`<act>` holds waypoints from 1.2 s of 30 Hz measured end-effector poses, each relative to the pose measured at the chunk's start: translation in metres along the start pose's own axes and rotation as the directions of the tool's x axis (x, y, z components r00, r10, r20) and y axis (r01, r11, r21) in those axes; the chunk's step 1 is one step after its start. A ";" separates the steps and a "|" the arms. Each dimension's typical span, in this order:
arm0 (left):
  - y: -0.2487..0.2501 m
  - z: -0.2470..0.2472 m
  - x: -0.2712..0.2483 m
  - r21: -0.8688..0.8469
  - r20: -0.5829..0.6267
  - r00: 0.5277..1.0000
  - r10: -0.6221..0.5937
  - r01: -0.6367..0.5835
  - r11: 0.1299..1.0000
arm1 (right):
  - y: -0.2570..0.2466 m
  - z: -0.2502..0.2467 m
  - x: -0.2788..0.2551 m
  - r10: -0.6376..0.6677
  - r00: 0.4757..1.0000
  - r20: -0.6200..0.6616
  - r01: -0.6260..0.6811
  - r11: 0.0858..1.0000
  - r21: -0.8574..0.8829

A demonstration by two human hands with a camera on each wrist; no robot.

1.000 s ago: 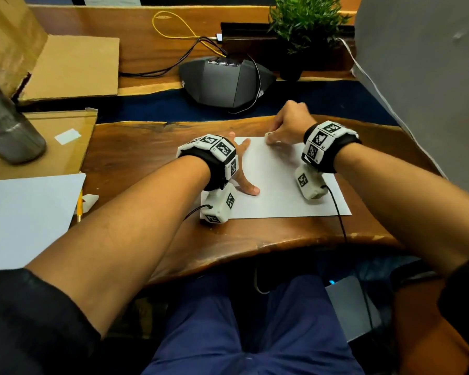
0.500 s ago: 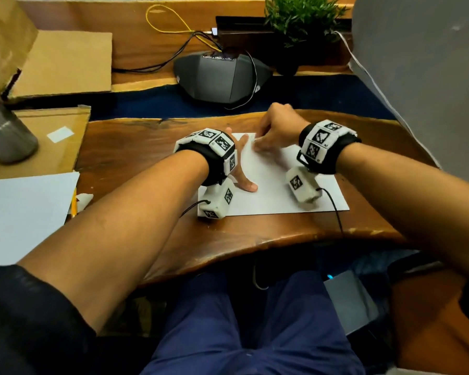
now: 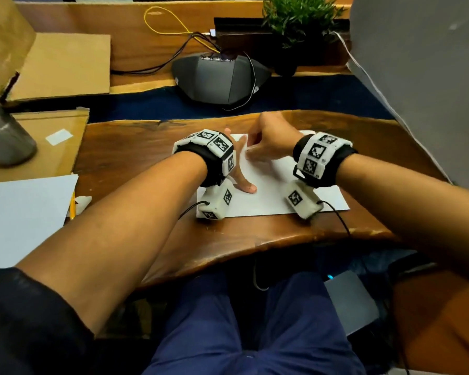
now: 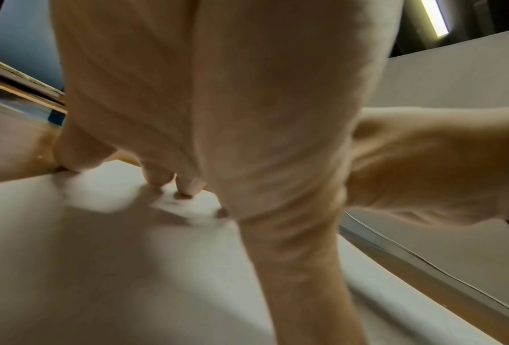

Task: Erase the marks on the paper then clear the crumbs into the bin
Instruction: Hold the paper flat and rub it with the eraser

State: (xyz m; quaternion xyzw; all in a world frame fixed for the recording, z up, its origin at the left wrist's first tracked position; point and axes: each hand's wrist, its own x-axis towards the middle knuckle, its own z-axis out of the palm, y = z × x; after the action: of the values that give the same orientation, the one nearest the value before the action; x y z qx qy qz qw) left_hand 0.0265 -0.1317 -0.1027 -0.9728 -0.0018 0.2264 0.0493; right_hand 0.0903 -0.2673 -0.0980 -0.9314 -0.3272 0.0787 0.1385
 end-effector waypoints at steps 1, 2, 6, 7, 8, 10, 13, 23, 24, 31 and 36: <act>0.000 0.000 -0.001 -0.011 0.010 1.000 -0.003 0.003 1.000 | 0.006 -0.005 0.001 0.048 0.999 0.012 -0.048 0.998 0.031; 0.001 0.001 -0.001 -0.021 0.023 1.000 -0.011 0.012 1.000 | 0.017 -0.012 0.003 0.121 0.993 -0.011 -0.120 0.989 0.083; -0.002 0.000 -0.003 -0.036 0.048 0.998 -0.031 0.033 0.999 | 0.055 -0.027 -0.003 0.309 0.950 -0.047 -0.281 0.911 0.302; -0.001 0.000 -0.003 -0.031 0.050 0.998 -0.030 0.031 0.999 | 0.060 -0.024 -0.007 0.330 0.944 -0.008 -0.311 0.899 0.308; 0.001 0.000 -0.003 -0.024 0.051 0.998 -0.027 0.028 0.999 | 0.065 -0.020 -0.011 0.348 0.937 0.037 -0.343 0.891 0.297; 0.001 0.001 -0.002 -0.015 0.052 0.998 -0.024 0.025 1.000 | 0.071 -0.013 -0.014 0.377 0.922 0.087 -0.385 0.875 0.293; 0.000 0.004 -0.007 -0.020 0.035 0.999 -0.020 0.021 1.000 | 0.070 -0.010 -0.014 0.386 0.920 0.068 -0.385 0.857 0.344; 0.011 0.006 -0.040 0.111 0.053 0.981 -0.186 0.179 0.978 | 0.071 -0.024 -0.016 0.332 0.924 0.187 -0.377 0.869 0.319; 0.015 0.007 -0.042 0.110 0.018 0.983 -0.183 0.180 0.978 | 0.071 -0.025 -0.015 0.329 0.924 0.195 -0.377 0.871 0.316; 0.062 0.012 -0.021 0.015 0.077 0.946 0.315 -0.317 0.948 | 0.072 -0.023 -0.008 0.321 0.919 0.227 -0.384 0.861 0.333; 0.043 0.014 -0.008 -0.043 0.048 0.935 0.351 -0.349 0.936 | 0.074 -0.025 -0.006 0.300 0.925 0.236 -0.362 0.884 0.296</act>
State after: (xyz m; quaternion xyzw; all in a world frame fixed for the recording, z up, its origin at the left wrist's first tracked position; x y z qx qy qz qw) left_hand 0.0122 -0.1737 -0.1162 -0.9517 0.1661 0.2580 -0.0083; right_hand 0.1353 -0.3315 -0.0969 -0.9253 -0.1561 0.2407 0.2481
